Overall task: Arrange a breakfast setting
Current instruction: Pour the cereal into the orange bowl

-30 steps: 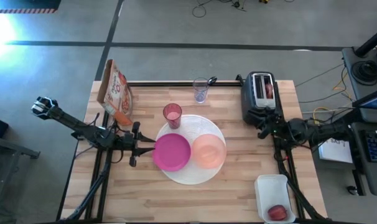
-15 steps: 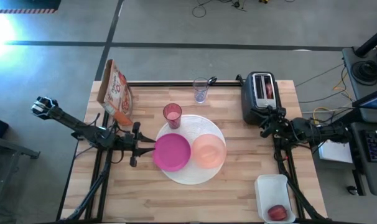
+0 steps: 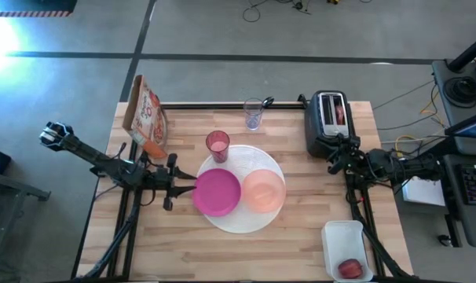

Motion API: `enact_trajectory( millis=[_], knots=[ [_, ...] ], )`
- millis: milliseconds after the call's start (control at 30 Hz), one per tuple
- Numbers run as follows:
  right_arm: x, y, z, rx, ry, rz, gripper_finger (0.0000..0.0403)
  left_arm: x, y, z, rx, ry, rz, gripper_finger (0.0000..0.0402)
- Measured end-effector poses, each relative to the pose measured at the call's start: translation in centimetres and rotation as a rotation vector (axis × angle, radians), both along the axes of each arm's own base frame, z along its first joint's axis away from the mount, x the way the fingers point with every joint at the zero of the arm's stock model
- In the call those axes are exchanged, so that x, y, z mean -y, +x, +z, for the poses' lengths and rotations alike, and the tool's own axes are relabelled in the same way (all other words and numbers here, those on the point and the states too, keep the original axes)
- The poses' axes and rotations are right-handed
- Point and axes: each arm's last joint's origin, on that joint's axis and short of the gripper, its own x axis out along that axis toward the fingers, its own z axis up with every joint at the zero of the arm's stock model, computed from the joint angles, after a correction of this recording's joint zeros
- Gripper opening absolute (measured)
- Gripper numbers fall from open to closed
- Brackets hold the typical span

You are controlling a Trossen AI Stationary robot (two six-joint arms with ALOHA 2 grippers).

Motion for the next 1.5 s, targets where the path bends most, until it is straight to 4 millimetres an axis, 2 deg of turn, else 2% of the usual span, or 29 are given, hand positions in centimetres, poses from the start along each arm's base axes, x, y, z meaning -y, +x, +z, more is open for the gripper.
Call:
enact_trajectory(
  millis=[167, 433, 600, 700, 800, 933, 1133, 1267, 1500],
  knots=[
    [0.0, 0.0, 0.0, -0.003, 0.0, 0.0, 0.0091, 0.0, 0.0, 0.6, 0.056, -0.042, 0.0, 0.0121],
    [0.0, 0.0, 0.0, -0.005, 0.0, 0.0, 0.0091, 0.1, 0.2, 1.2, 0.094, -0.211, -0.005, 0.0121],
    [0.0, 0.0, 0.0, -0.005, 0.001, 0.0, 0.0091, 0.8, 1.3, 3.8, 0.109, -0.213, -0.078, 0.0121],
    [0.0, 0.0, 0.0, -0.005, 0.001, 0.0, 0.0091, 1.4, 2.4, 5.2, 0.029, -0.169, -0.065, 0.0121],
    [0.0, 0.0, 0.0, -0.005, 0.001, 0.0, 0.0091, 1.5, 3.6, 5.9, -0.12, -0.141, 0.076, 0.0121],
    [0.0, 0.0, 0.0, -0.005, 0.002, 0.0, 0.0091, 1.5, 4.9, 6.7, -0.242, -0.146, 0.366, 0.0121],
    [0.0, 0.0, 0.0, -0.005, 0.002, 0.0, 0.0091, 2.1, 6.7, 7.0, -0.358, -0.186, 0.539, 0.013],
    [0.0, 0.0, 0.0, -0.005, 0.002, 0.0, 0.0091, 2.1, 6.9, 7.3, -0.443, -0.235, 0.651, 0.0164],
    [0.0, 0.0, -0.1, -0.005, 0.002, 0.0, 0.0091, 2.2, 6.3, 8.0, -0.606, -0.3, 0.788, 0.0248]
  ],
)
